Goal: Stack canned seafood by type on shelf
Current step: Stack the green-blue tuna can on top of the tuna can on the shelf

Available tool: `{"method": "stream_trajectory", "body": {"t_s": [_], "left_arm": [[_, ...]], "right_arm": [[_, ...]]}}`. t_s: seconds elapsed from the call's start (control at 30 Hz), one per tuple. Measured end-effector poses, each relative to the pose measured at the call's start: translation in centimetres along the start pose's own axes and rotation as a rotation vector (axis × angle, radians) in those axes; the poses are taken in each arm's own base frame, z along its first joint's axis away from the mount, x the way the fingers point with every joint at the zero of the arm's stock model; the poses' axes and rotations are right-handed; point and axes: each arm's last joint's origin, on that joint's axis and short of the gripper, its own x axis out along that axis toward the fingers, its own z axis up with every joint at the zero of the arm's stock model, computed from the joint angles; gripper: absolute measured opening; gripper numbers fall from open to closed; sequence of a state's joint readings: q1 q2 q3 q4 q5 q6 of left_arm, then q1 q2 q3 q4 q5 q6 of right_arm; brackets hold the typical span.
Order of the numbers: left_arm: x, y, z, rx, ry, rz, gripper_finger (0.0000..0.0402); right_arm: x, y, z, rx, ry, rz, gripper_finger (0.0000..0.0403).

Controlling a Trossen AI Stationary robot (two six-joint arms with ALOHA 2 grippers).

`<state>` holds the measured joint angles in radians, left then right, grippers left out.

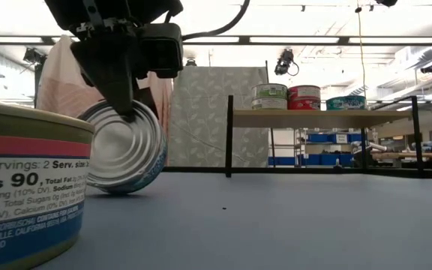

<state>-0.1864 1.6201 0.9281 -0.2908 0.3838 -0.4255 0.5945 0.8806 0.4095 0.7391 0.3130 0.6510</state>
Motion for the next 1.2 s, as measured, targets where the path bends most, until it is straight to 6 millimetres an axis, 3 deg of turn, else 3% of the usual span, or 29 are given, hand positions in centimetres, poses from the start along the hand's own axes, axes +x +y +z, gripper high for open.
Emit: {"method": "stream_trajectory", "body": {"t_s": [0.23, 0.47, 0.7, 1.2], "left_arm": [[-0.3, -0.2, 0.5, 0.008, -0.013, 0.001, 0.0144], [-2.1, -1.0, 2.7, 0.097, -0.027, 0.015, 0.0144], [-5.7, -1.0, 5.8, 0.205, -0.068, 0.172, 0.0143], [-15.0, -2.4, 13.7, 0.469, -0.526, 0.510, 0.0143]], "right_arm": [[0.0, 0.0, 0.0, -0.004, 0.000, -0.001, 0.0005], [-0.5, 0.1, 0.6, -0.042, -0.017, -0.012, 0.0005], [-2.0, 0.3, 1.6, -0.072, -0.006, -0.040, 0.0005], [-5.0, -0.1, 2.8, -0.120, 0.068, -0.099, 0.0005]]}}
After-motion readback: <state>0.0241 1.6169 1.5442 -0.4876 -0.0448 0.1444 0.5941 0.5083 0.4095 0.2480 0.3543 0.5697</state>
